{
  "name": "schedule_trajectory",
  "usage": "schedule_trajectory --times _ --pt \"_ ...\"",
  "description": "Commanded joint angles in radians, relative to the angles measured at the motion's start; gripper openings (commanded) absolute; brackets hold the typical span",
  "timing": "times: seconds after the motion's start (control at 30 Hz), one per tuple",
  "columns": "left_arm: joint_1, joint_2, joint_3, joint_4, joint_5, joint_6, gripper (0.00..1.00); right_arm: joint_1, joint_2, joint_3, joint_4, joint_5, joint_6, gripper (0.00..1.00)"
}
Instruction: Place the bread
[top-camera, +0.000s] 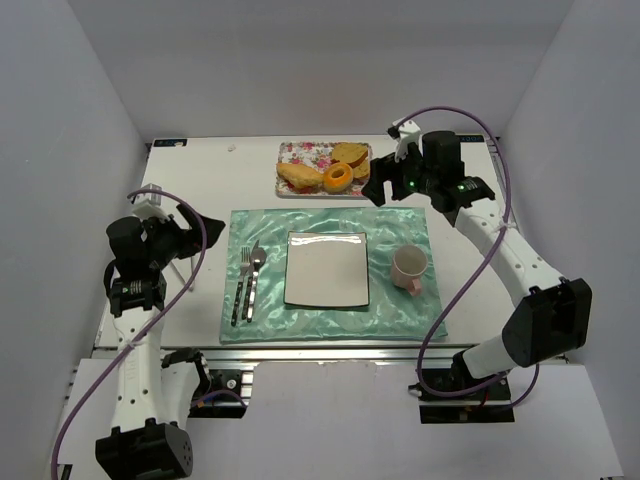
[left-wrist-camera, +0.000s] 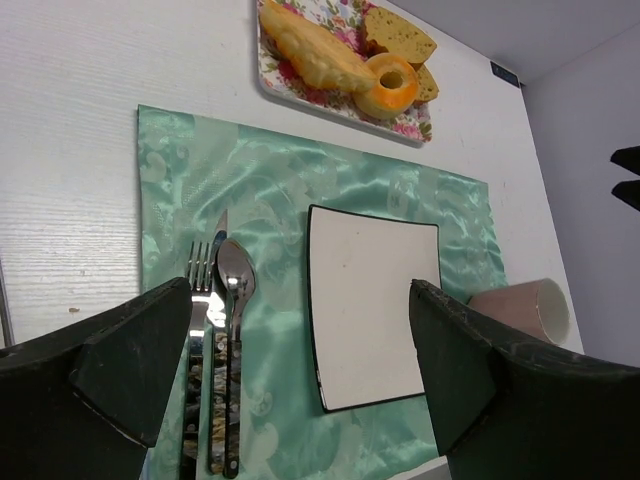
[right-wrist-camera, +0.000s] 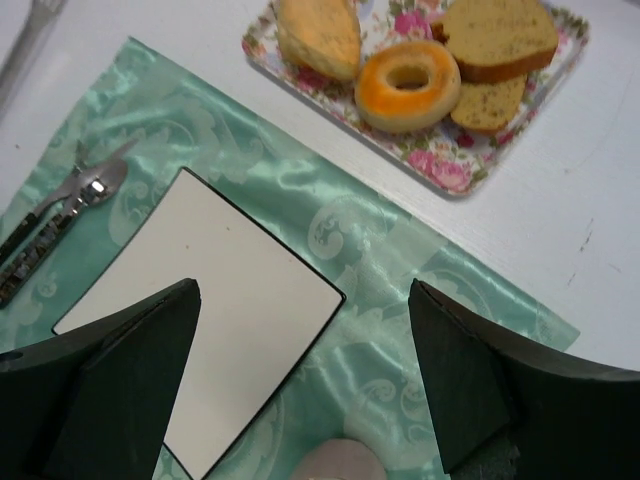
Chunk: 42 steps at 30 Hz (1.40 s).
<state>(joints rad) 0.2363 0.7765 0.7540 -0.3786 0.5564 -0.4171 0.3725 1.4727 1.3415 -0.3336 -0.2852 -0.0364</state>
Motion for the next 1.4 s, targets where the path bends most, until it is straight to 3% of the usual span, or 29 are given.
schedule_trajectory --times 0.0,0.2,0.23,0.27,0.3,0.33,0.37,0.4,0.43,0.47,0.5,0.53,0.57,0.7,1.0,1.37 --pt "0.0 -0.017 0.027 0.0 -0.03 -0.014 0.98 -0.001 -0.054 -0.018 0.094 -0.045 0.004 0.89" --pt "0.0 0.007 0.047 -0.126 -0.139 0.001 0.9 -0.021 -0.055 -0.039 0.016 -0.267 -0.233 0.89" --pt "0.0 0.009 0.045 -0.135 -0.145 0.015 0.77 -0.021 -0.051 -0.041 -0.001 -0.314 -0.261 0.83" --pt "0.0 0.013 0.044 -0.143 -0.157 0.018 0.66 -0.023 -0.048 -0.048 -0.007 -0.337 -0.298 0.72" --pt "0.0 0.017 0.041 -0.166 -0.197 0.021 0.52 -0.023 -0.048 -0.054 -0.008 -0.356 -0.301 0.29" --pt "0.0 0.02 0.038 -0.178 -0.226 0.03 0.38 -0.023 -0.049 -0.059 -0.005 -0.37 -0.298 0.1" --pt "0.0 0.018 0.035 -0.192 -0.263 0.035 0.16 -0.021 -0.049 -0.064 0.001 -0.38 -0.284 0.0" --pt "0.0 0.02 0.031 -0.224 -0.347 0.038 0.12 -0.021 -0.051 -0.068 -0.002 -0.39 -0.283 0.03" --pt "0.0 0.023 0.021 -0.241 -0.392 0.047 0.11 -0.021 -0.054 -0.07 -0.004 -0.419 -0.283 0.16" --pt "-0.003 0.026 0.016 -0.259 -0.442 0.023 0.17 -0.021 -0.055 -0.073 -0.004 -0.431 -0.278 0.38" --pt "-0.002 0.027 0.015 -0.263 -0.485 0.009 0.31 -0.023 -0.057 -0.08 -0.002 -0.436 -0.273 0.81" --pt "-0.002 0.039 0.008 -0.25 -0.512 0.012 0.48 -0.021 -0.063 -0.087 0.001 -0.446 -0.269 0.89" --pt "0.0 0.056 0.016 -0.25 -0.529 0.012 0.76 -0.021 -0.066 -0.093 0.004 -0.448 -0.267 0.89" --pt "-0.002 0.226 0.099 -0.325 -0.624 0.044 0.98 -0.023 -0.091 -0.14 0.039 -0.453 -0.24 0.89" --pt "-0.006 0.662 0.197 -0.293 -0.665 0.167 0.98 -0.03 -0.098 -0.183 0.122 -0.451 -0.165 0.89" --pt "-0.008 0.882 0.255 -0.135 -0.679 0.218 0.93 -0.081 -0.094 -0.189 0.159 -0.465 -0.112 0.89"
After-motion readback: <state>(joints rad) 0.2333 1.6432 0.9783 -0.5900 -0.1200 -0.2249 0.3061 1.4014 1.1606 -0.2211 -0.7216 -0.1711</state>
